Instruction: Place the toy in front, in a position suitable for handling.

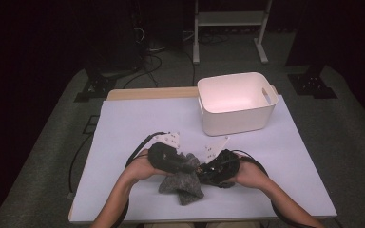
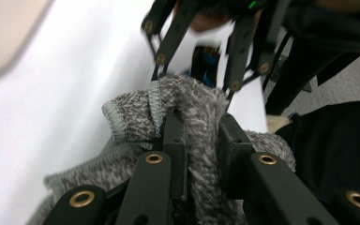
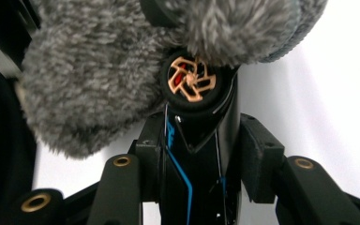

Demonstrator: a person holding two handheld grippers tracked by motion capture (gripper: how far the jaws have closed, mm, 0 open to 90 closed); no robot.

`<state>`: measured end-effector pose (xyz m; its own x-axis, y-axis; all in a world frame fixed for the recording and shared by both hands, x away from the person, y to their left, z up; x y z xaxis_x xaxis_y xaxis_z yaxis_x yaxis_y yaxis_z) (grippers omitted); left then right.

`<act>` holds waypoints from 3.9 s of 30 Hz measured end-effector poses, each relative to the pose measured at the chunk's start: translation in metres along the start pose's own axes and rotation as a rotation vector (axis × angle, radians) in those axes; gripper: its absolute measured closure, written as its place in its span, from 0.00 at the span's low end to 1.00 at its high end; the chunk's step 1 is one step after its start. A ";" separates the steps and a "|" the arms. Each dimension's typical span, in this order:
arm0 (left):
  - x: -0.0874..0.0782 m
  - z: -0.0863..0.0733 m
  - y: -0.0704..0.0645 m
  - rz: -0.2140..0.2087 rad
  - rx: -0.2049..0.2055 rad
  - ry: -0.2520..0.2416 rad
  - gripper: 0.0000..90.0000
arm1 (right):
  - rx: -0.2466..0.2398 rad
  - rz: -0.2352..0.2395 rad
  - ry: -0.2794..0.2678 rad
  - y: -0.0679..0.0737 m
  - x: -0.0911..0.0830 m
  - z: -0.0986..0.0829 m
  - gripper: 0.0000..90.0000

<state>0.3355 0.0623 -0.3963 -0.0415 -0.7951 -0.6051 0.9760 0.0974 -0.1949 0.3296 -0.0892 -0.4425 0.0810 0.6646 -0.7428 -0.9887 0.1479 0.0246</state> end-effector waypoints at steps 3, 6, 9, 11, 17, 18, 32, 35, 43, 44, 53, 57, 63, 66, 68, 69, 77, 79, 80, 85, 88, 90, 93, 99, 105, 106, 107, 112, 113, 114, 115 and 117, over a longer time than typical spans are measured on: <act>-0.005 0.018 -0.009 0.005 0.056 0.013 0.85 | -0.003 0.004 -0.089 0.002 -0.005 0.007 0.62; -0.002 0.024 -0.012 -0.003 0.067 0.016 0.85 | -0.005 -0.004 -0.109 0.004 -0.008 0.005 0.62; 0.003 0.028 -0.014 -0.011 0.096 0.026 0.85 | 0.004 -0.009 -0.154 0.008 -0.018 -0.005 0.62; 0.004 0.028 -0.014 -0.016 0.094 0.019 0.85 | 0.008 -0.026 -0.176 0.009 -0.024 -0.011 0.62; 0.012 0.026 -0.013 -0.023 0.087 0.041 0.85 | 0.028 -0.073 -0.210 0.011 -0.047 -0.029 0.63; 0.015 0.027 -0.013 -0.028 0.086 0.046 0.85 | 0.035 -0.077 -0.212 0.011 -0.051 -0.031 0.63; 0.014 0.054 -0.026 -0.062 0.151 0.034 0.85 | -0.002 -0.084 -0.203 0.019 -0.051 -0.023 0.63; 0.010 0.059 -0.028 -0.061 0.164 0.035 0.85 | -0.013 -0.080 -0.218 0.019 -0.047 -0.016 0.63; 0.002 0.059 -0.030 -0.036 0.169 0.061 0.85 | -0.020 -0.048 -0.248 0.019 -0.035 -0.002 0.63; 0.002 0.057 -0.029 -0.038 0.164 0.053 0.85 | -0.011 -0.046 -0.252 0.018 -0.037 -0.004 0.63; 0.000 0.040 -0.022 -0.032 0.125 0.044 0.85 | 0.008 -0.057 -0.246 0.015 -0.051 -0.016 0.63; 0.001 0.033 -0.020 -0.031 0.111 0.055 0.85 | -0.005 -0.067 -0.229 0.016 -0.057 -0.019 0.63; 0.005 0.029 -0.018 -0.049 0.103 0.043 0.85 | 0.005 -0.068 -0.233 0.016 -0.061 -0.023 0.63; 0.003 0.033 -0.019 -0.058 0.093 0.019 0.85 | 0.004 -0.063 -0.238 0.016 -0.059 -0.020 0.63; 0.002 0.034 -0.019 -0.056 0.099 0.028 0.85 | 0.005 -0.059 -0.236 0.016 -0.058 -0.019 0.63; 0.001 0.034 -0.019 -0.049 0.101 0.034 0.85 | 0.004 -0.056 -0.239 0.015 -0.057 -0.017 0.63; -0.015 0.040 -0.021 -0.021 0.116 0.034 0.85 | -0.013 -0.044 -0.274 0.012 -0.043 0.001 0.63; -0.017 0.039 -0.022 -0.011 0.123 0.042 0.85 | -0.016 -0.037 -0.276 0.012 -0.040 0.003 0.63; -0.018 0.038 -0.022 -0.009 0.121 0.036 0.85 | -0.016 -0.037 -0.276 0.012 -0.040 0.003 0.63; -0.011 0.039 -0.023 -0.017 0.127 0.033 0.85 | -0.020 -0.046 -0.229 0.012 -0.045 0.003 0.61; -0.005 0.041 -0.025 -0.020 0.133 0.052 0.85 | -0.027 -0.065 -0.207 0.012 -0.050 0.003 0.60; 0.001 0.041 -0.025 -0.029 0.136 0.065 0.85 | -0.042 -0.086 -0.188 0.013 -0.057 0.005 0.59; 0.008 0.042 -0.024 -0.050 0.121 0.045 0.85 | -0.052 -0.096 -0.146 0.014 -0.060 0.002 0.60; 0.015 0.041 -0.022 -0.074 0.116 0.021 0.85 | -0.038 -0.079 -0.143 0.014 -0.066 -0.007 0.62; 0.020 0.036 -0.022 -0.098 0.105 -0.005 0.85 | -0.031 -0.066 -0.151 0.016 -0.070 -0.014 0.63; 0.021 0.034 -0.021 -0.091 0.102 0.005 0.85 | -0.033 -0.061 -0.147 0.017 -0.071 -0.016 0.63; 0.023 0.032 -0.020 -0.081 0.097 0.026 0.85 | -0.033 -0.061 -0.147 0.017 -0.071 -0.016 0.63; 0.037 0.018 -0.015 -0.081 0.078 0.076 0.85 | -0.027 -0.064 -0.133 0.017 -0.075 -0.025 0.63; 0.041 0.016 -0.015 -0.076 0.076 0.096 0.85 | -0.020 -0.063 -0.131 0.016 -0.077 -0.029 0.63; 0.043 0.015 -0.015 -0.075 0.075 0.107 0.85 | -0.015 -0.064 -0.128 0.017 -0.078 -0.032 0.63; 0.043 0.015 -0.015 -0.075 0.075 0.107 0.85 | -0.015 -0.064 -0.128 0.017 -0.078 -0.032 0.63; 0.047 0.014 -0.015 -0.071 0.079 0.130 0.84 | -0.012 -0.065 -0.113 0.017 -0.081 -0.038 0.63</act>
<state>0.3221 0.0150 -0.4113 -0.1331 -0.7133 -0.6881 0.9833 -0.0078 -0.1821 0.3012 -0.1682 -0.4072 0.1583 0.7319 -0.6628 -0.9822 0.1852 -0.0300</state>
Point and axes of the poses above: each handheld gripper's, and its own axes: x roughly forward along the jaws, z roughly out of its top, y roughly to its left, the point moved 5 cm from there along x, roughly forward along the jaws, and after that the axes turned 1 degree about -y, right-handed, at the moved point
